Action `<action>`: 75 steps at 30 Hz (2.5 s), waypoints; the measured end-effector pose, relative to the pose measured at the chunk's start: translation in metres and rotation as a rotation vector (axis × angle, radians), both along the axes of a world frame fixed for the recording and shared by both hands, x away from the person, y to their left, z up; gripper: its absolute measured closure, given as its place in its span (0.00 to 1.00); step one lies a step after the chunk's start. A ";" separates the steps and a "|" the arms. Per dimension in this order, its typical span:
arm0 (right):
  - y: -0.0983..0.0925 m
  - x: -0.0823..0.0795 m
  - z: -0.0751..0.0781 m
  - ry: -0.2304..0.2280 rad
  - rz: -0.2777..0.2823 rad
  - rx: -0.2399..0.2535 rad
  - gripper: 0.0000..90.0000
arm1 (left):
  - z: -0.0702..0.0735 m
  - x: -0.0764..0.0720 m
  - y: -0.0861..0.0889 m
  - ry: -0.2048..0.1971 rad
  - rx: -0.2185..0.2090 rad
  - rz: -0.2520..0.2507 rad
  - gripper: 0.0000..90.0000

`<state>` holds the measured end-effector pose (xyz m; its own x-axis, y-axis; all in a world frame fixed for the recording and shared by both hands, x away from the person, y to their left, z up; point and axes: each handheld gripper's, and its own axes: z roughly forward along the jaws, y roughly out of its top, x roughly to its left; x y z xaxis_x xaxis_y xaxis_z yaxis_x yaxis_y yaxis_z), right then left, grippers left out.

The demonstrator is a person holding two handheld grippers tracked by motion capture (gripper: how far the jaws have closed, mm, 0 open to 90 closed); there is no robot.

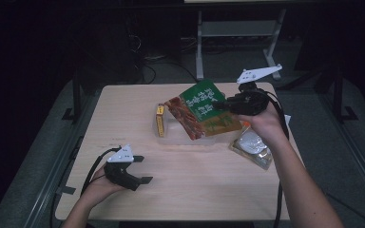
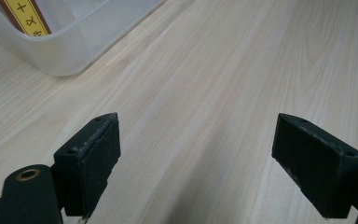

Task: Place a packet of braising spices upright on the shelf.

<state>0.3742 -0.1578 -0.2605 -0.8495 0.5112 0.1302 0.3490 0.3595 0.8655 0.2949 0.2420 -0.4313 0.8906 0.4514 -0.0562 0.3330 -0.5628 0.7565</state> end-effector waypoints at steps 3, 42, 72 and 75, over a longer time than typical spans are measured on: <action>0.004 0.004 0.003 0.002 -0.016 -0.011 1.00 | 0.000 0.000 0.000 0.000 -0.001 0.000 0.16; 0.043 0.051 -0.017 0.093 -0.200 -0.105 1.00 | -0.005 -0.001 -0.003 0.023 0.027 -0.025 0.16; 0.062 0.064 -0.030 0.115 -0.263 -0.156 1.00 | -0.008 -0.002 -0.006 0.030 0.045 -0.051 0.16; 0.062 0.063 -0.028 0.114 -0.259 -0.155 1.00 | -0.008 -0.002 -0.007 0.030 0.044 -0.049 0.16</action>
